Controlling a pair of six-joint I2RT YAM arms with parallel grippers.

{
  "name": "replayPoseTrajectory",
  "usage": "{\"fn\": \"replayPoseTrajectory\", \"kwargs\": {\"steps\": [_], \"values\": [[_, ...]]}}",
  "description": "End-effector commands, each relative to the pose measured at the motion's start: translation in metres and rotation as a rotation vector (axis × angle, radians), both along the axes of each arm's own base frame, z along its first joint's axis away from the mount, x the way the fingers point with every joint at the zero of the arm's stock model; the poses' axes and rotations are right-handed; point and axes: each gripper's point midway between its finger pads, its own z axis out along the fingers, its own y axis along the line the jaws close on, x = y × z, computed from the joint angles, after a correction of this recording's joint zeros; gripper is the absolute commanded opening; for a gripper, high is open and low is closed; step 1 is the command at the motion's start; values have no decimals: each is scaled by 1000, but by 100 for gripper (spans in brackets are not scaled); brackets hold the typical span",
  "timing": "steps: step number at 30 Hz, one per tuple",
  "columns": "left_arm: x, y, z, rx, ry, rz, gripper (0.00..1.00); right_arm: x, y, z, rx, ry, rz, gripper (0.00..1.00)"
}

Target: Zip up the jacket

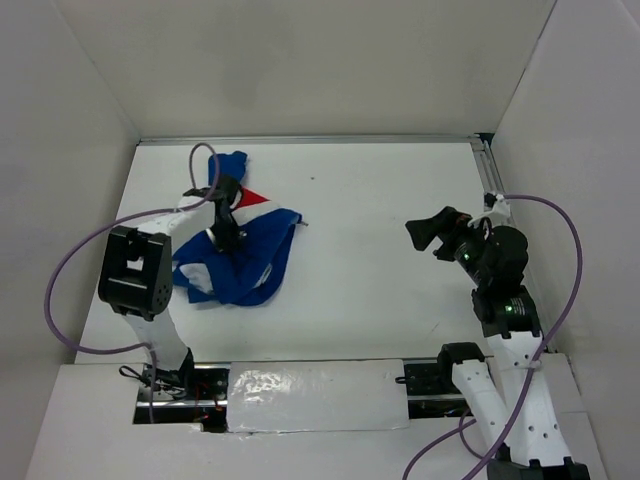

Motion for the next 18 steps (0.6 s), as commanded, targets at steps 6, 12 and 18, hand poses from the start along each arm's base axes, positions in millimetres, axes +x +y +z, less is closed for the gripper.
{"fn": "replayPoseTrajectory", "kwargs": {"steps": [6,12,18], "values": [[27,-179,125,-40,-572,-745,0,0,2,12,-11,-59,12,100],[-46,-225,132,-159,-507,-860,40,7,1,5,-16,2,4,100],[-85,-178,108,-157,-382,-683,99,20,-3,-19,-26,121,-24,100]]}}
